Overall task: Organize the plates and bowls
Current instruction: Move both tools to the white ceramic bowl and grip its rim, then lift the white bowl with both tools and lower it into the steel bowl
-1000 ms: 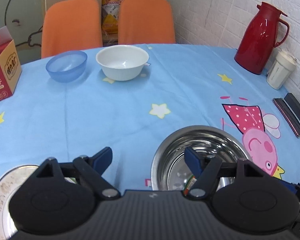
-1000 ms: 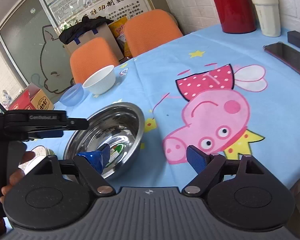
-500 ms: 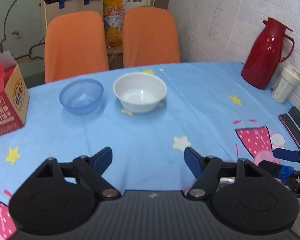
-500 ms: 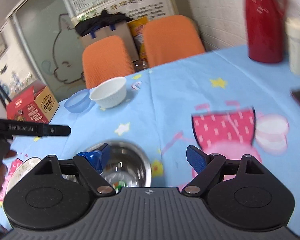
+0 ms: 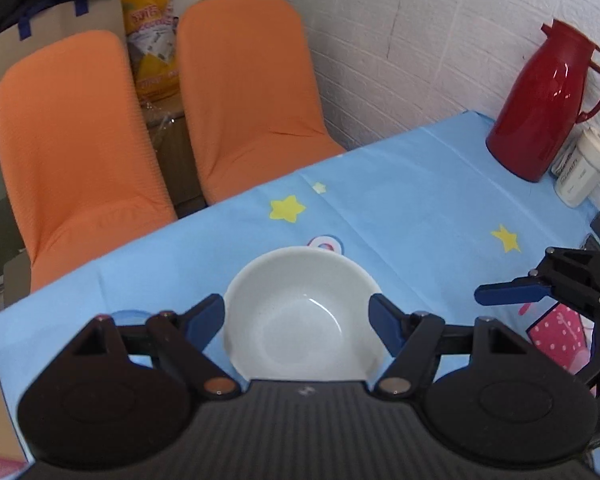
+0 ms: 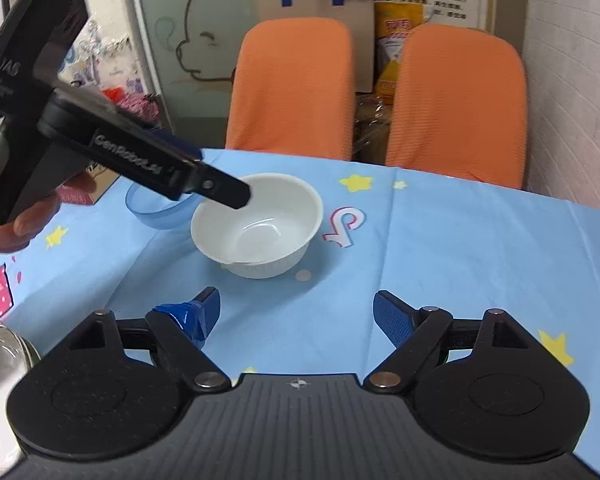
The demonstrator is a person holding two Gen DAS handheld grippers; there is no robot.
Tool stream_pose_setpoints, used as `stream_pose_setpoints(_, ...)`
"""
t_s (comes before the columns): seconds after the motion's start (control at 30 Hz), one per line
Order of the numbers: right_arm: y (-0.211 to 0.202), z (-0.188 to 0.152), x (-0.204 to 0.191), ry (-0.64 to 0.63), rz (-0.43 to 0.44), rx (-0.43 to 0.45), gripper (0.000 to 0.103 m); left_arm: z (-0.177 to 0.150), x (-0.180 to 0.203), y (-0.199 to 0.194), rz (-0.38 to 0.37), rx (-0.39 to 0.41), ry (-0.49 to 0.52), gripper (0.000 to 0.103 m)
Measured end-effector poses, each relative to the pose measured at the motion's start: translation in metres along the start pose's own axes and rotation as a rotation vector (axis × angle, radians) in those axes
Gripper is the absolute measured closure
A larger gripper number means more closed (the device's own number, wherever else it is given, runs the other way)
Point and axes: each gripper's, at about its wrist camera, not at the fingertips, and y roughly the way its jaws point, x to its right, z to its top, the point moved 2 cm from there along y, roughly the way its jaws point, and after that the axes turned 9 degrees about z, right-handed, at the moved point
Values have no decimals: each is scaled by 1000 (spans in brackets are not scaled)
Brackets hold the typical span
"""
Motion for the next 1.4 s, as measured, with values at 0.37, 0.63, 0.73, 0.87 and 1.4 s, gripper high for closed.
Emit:
stream_pose_setpoints(0.37,78,10,-6,-132,61,-111,32,-5,-12,54,-12,-64,-26,31)
stream_pose_setpoints(0.63,86,17,-12,-219,24,-28,33,-8,-4,47,8,-34,-20,34)
stream_pose_setpoints(0.73,71,19,-14,-222,23,6,33,-6,-1,33,-2,-16,-32,34)
stream_pose_setpoints(0.87,46,21,-24,-259,-11,26,33,-6,14,8,-1,10,-35,34)
stream_pose_setpoints(1.4,-100,-68,-88,-254,-63,-16,31,-105,145,-109,-16,2,14,31)
